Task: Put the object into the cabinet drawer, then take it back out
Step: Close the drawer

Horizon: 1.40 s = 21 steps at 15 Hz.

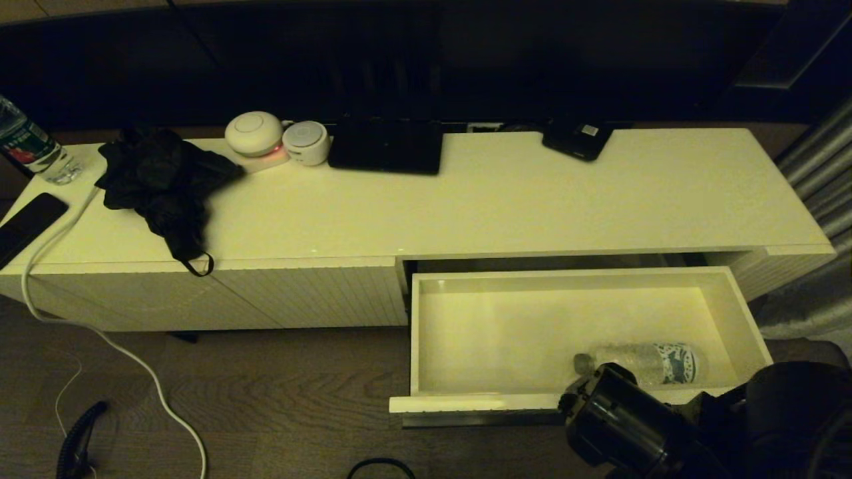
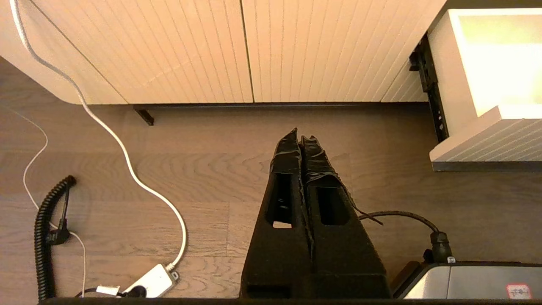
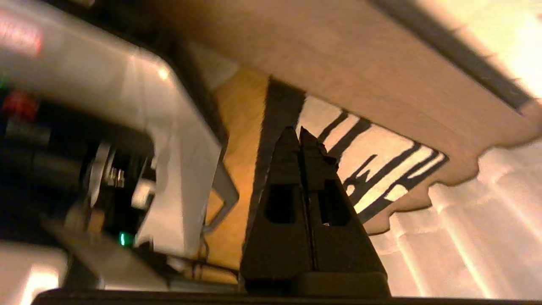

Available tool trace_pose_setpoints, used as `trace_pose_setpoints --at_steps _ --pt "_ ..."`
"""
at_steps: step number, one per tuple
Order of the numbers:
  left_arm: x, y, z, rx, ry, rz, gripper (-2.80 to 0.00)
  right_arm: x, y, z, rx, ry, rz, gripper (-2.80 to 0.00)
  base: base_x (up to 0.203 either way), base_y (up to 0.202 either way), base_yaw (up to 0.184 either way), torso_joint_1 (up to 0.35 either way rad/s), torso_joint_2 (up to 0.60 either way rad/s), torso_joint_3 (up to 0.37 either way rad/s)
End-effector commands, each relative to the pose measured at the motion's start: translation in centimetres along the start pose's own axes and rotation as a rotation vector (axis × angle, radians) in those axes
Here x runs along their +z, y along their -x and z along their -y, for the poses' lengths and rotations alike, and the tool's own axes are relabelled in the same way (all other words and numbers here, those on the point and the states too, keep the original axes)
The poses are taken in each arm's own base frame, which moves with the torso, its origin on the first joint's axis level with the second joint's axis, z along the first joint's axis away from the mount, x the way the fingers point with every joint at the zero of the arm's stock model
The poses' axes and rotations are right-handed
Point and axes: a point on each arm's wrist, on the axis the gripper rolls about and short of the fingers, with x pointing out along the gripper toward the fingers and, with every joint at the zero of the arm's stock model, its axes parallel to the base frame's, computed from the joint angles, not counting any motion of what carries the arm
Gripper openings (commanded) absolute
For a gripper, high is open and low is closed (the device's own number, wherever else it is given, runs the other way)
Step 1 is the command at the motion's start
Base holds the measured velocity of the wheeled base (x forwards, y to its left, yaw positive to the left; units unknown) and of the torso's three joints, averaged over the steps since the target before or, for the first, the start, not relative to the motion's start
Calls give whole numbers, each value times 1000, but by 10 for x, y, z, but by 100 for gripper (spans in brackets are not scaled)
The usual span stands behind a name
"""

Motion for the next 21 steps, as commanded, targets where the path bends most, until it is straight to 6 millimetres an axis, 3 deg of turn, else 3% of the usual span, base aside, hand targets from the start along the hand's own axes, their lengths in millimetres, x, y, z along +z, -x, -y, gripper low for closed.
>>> trace_pose_setpoints --at_steps 1,21 --pt "0 0 0 0 0 0 -280 6 -8 -5 -43 -41 10 -280 0 0 0 0 0 0" --pt "0 0 0 0 0 0 -280 34 -28 -18 -278 -309 348 -280 0 0 0 0 0 0"
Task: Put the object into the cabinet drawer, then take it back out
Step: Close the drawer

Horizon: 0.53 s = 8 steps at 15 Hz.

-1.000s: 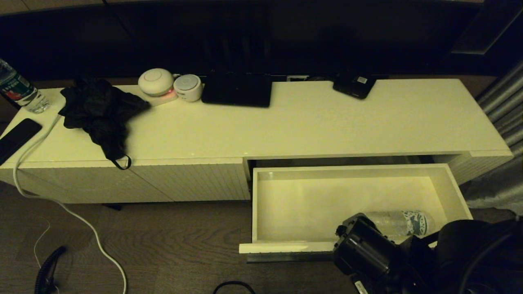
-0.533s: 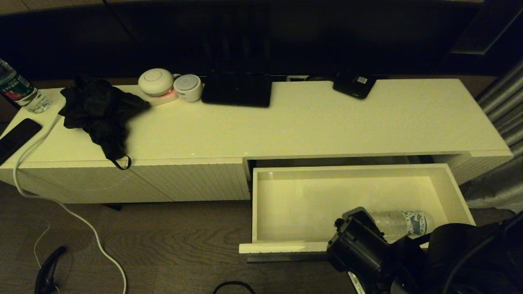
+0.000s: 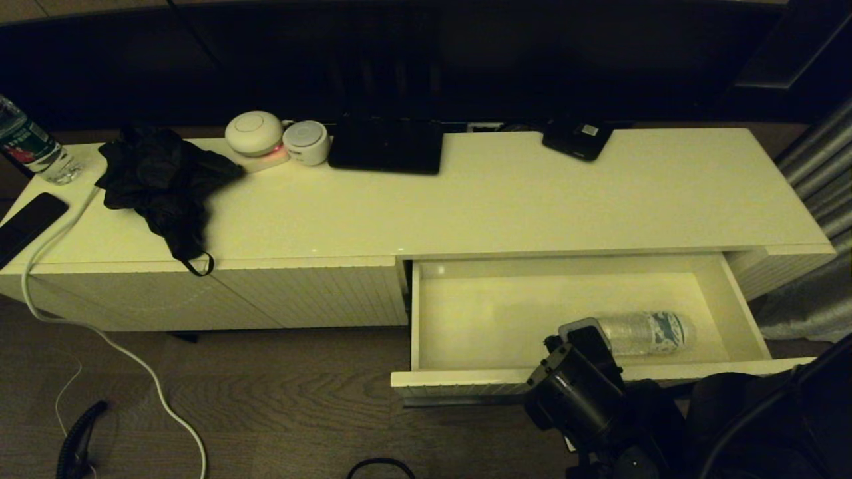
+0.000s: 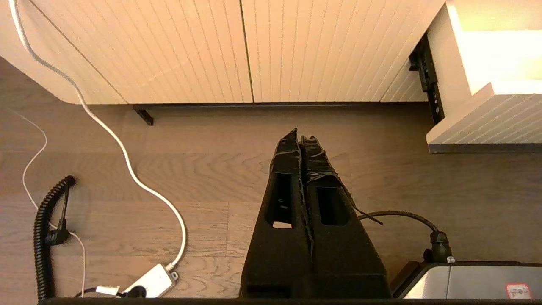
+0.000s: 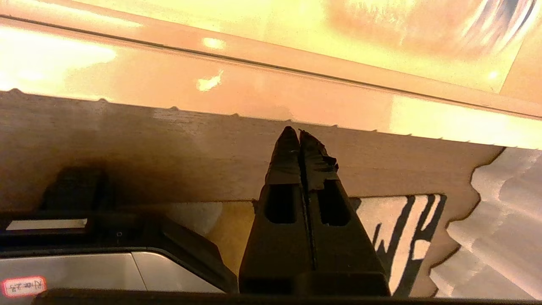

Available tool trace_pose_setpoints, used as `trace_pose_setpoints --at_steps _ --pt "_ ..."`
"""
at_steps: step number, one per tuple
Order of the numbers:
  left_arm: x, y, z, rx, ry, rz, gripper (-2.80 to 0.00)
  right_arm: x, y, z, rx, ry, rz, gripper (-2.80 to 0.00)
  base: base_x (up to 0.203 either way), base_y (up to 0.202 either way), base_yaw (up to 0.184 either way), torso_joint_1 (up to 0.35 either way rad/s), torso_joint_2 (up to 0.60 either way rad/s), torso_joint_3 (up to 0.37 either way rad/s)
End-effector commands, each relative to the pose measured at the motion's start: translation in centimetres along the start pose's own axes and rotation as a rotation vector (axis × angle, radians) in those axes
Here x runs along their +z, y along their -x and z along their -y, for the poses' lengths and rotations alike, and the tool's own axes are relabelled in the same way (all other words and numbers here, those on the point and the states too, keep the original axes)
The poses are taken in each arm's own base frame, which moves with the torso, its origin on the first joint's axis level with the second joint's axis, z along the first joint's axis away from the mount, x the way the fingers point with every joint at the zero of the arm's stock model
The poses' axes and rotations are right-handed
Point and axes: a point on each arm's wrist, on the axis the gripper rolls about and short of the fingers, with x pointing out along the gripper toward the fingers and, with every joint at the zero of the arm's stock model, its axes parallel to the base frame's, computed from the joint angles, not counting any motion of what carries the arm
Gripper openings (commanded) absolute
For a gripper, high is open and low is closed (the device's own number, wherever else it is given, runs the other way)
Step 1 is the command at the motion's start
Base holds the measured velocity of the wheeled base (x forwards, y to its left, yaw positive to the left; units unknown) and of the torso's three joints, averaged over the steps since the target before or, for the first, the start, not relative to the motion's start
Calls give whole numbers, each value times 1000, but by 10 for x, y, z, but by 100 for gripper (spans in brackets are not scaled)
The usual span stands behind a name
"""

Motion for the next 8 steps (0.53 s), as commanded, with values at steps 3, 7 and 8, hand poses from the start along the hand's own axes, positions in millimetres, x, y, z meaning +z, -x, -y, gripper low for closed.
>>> trace_pose_setpoints --at_steps 3,7,8 --pt "0 0 0 0 0 1 -280 -1 -10 -5 -29 -25 21 -280 0 0 0 0 0 0" --pt "0 0 0 0 0 2 -280 6 -29 -4 -92 -68 29 -280 0 0 0 0 0 0" --pt "0 0 0 0 0 2 -280 9 -29 -4 -93 -79 35 -280 0 0 0 0 0 0"
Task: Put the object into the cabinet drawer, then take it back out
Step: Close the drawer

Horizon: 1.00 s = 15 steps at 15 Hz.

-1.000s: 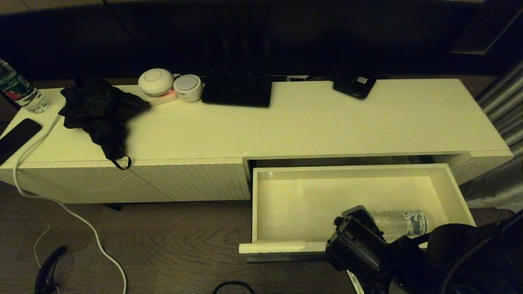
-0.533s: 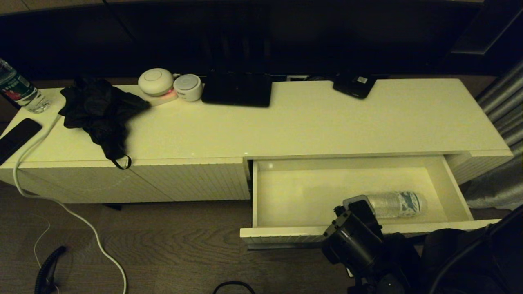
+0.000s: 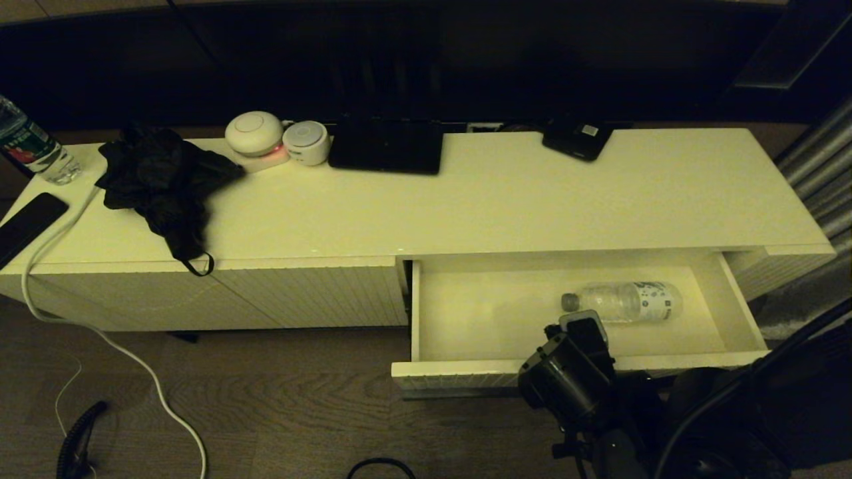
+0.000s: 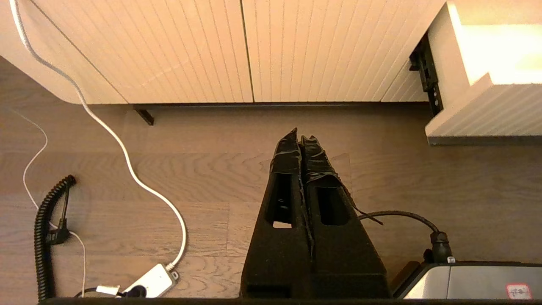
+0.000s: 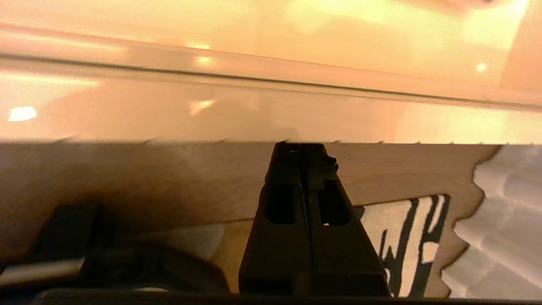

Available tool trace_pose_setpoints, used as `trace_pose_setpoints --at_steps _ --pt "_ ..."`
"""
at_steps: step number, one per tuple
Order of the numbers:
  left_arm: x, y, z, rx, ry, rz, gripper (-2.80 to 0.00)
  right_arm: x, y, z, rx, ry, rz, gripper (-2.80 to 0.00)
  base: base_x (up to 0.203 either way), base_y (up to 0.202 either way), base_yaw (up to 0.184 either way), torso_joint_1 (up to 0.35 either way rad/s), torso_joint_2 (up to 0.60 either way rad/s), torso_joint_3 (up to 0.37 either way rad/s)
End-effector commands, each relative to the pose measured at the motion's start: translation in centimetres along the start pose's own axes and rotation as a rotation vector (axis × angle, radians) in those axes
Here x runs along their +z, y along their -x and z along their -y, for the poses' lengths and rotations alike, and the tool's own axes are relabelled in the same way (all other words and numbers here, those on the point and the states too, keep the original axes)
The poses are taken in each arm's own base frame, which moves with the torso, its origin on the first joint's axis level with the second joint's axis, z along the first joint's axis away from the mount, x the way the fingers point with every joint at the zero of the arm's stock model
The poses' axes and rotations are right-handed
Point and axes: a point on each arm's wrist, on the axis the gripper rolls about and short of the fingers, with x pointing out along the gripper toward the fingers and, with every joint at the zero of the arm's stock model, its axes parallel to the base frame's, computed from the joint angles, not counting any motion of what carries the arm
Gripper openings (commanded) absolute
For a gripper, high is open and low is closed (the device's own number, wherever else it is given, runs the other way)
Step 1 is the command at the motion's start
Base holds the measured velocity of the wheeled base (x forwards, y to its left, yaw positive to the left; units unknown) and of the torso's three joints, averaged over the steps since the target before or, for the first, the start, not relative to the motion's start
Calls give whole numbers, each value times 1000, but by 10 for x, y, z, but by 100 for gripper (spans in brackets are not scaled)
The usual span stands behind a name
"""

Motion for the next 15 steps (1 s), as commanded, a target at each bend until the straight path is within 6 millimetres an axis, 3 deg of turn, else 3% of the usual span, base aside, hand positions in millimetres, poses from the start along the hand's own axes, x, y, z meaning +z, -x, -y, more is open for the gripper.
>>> trace_pose_setpoints --at_steps 1,8,15 --pt "0 0 0 0 0 0 -280 5 -7 -2 -18 -23 4 -280 0 0 0 0 0 0" --pt "0 0 0 0 0 2 -280 32 -6 -3 -15 -127 79 -280 0 0 0 0 0 0" --pt "0 0 0 0 0 2 -280 47 -13 -6 -18 -177 117 -280 0 0 0 0 0 0"
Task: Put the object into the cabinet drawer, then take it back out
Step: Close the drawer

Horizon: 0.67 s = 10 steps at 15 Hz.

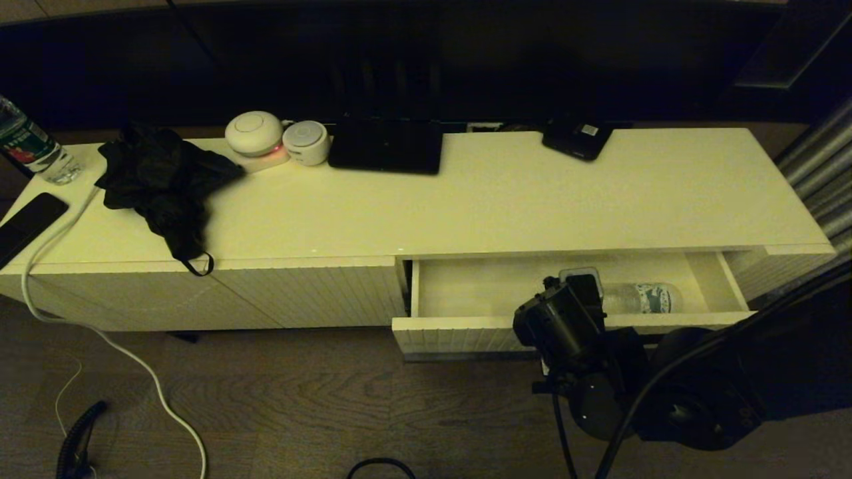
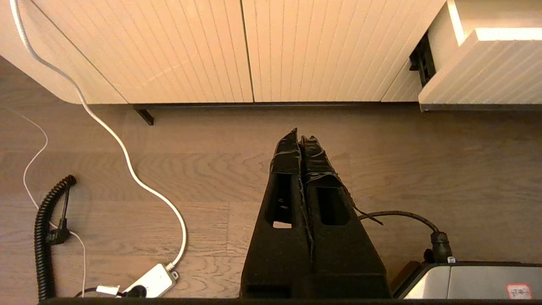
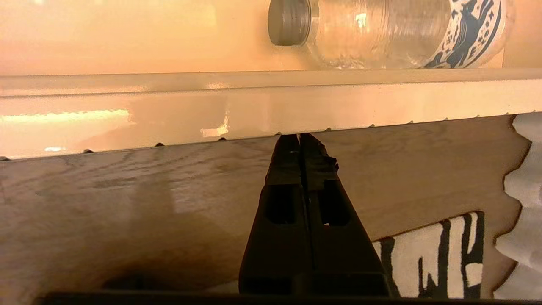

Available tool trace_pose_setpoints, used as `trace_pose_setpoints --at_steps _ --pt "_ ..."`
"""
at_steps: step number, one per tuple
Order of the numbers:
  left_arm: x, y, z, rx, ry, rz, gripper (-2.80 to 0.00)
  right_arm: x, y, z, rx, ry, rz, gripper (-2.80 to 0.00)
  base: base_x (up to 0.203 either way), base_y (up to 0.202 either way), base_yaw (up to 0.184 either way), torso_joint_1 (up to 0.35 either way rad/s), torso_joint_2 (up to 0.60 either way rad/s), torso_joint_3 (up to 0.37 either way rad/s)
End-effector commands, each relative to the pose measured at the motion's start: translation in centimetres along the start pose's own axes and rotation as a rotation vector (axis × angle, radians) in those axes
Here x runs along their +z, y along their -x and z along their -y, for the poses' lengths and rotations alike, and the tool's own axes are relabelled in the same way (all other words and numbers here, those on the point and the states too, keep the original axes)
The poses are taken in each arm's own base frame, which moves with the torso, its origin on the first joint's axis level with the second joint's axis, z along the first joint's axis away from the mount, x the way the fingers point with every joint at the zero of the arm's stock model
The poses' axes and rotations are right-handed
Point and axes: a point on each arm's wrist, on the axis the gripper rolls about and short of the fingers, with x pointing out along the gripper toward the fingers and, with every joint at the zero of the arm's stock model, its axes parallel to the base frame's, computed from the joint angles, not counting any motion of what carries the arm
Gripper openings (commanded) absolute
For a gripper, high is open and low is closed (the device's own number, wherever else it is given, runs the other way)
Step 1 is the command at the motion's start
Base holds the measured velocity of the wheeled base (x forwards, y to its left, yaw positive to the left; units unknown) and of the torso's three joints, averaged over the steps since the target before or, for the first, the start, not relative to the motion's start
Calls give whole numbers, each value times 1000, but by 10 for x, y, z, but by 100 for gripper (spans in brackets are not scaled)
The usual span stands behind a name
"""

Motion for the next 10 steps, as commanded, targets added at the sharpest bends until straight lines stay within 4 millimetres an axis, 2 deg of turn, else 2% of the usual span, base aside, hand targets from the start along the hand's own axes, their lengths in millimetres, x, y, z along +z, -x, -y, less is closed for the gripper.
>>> trace_pose_setpoints --at_steps 1,10 --pt "0 0 0 0 0 0 -280 4 -3 -2 -5 -25 22 -280 0 0 0 0 0 0" --pt "0 0 0 0 0 0 -280 15 -18 0 -25 -86 77 -280 0 0 0 0 0 0"
